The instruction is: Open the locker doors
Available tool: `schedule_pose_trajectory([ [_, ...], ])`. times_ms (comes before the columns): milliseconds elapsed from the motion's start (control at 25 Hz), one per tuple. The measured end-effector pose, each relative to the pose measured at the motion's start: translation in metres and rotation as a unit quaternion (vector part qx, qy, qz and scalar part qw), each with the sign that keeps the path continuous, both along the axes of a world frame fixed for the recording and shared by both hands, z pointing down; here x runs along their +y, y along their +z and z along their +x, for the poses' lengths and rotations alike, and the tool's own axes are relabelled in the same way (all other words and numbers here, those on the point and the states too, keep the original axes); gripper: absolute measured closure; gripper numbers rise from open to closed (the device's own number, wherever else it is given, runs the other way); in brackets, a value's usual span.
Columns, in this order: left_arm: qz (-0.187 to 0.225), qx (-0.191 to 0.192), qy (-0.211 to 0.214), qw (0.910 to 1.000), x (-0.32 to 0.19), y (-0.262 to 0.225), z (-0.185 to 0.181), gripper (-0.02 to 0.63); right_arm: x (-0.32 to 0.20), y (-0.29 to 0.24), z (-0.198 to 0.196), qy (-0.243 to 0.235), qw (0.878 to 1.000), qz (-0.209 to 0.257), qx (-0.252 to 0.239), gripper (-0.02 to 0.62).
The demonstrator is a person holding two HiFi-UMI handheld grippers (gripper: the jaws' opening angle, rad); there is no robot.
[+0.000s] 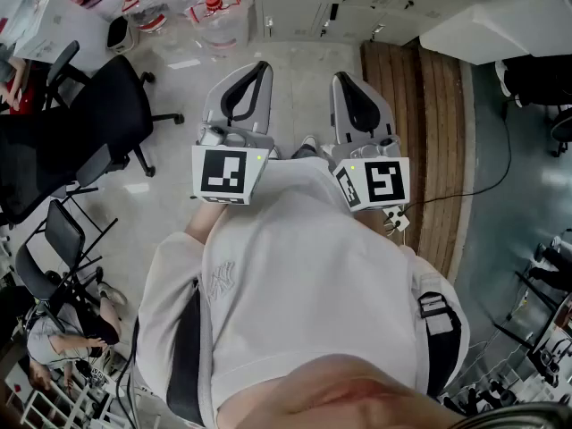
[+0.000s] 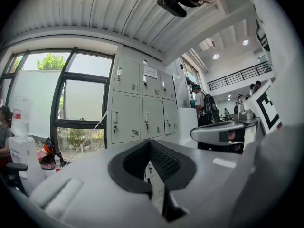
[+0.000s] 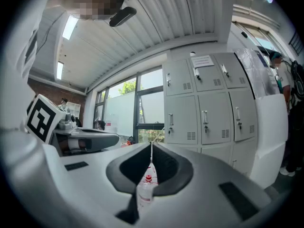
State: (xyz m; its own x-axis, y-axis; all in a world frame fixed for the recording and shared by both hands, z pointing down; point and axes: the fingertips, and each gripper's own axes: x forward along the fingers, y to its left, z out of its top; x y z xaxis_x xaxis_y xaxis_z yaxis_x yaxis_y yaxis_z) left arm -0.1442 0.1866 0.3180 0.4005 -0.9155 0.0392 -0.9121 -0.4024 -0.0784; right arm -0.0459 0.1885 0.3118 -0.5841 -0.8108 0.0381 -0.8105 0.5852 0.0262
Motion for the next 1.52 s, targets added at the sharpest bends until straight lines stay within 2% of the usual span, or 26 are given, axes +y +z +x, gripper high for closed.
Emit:
schedule_pose_trajectory([
  [760, -0.001, 0.006, 0.013, 0.9999, -0.008, -0.002, -0.006, 0.604, -0.004, -0.002, -0.010, 0.006, 1.000, 0.002, 0.004, 0.580],
  [920, -0.011, 0.007, 0.013, 0.9998, -0.012, 0.006, -0.011, 0.604, -0.004, -0.001, -0.017, -0.006, 1.000, 0.004, -0.022, 0.580],
  [1040, -0.014, 0.012, 0.015, 0.9997, -0.021, 0.009, -0.013, 0.604, -0.009, 0.004, -0.019, -0.004, 1.000, 0.000, -0.019, 0.580],
  [1320, -0.041, 0.029, 0.005, 0.9987, -0.067, 0.019, 0.000, 0.604, -0.054, 0.015, -0.001, 0.001, 1.000, -0.022, -0.018, 0.580],
  [1520, -0.029, 0.034, -0.013, 0.9989, -0.127, 0.013, 0.014, 0.604, -0.115, 0.012, 0.019, -0.014, 1.000, -0.016, -0.014, 0.580],
])
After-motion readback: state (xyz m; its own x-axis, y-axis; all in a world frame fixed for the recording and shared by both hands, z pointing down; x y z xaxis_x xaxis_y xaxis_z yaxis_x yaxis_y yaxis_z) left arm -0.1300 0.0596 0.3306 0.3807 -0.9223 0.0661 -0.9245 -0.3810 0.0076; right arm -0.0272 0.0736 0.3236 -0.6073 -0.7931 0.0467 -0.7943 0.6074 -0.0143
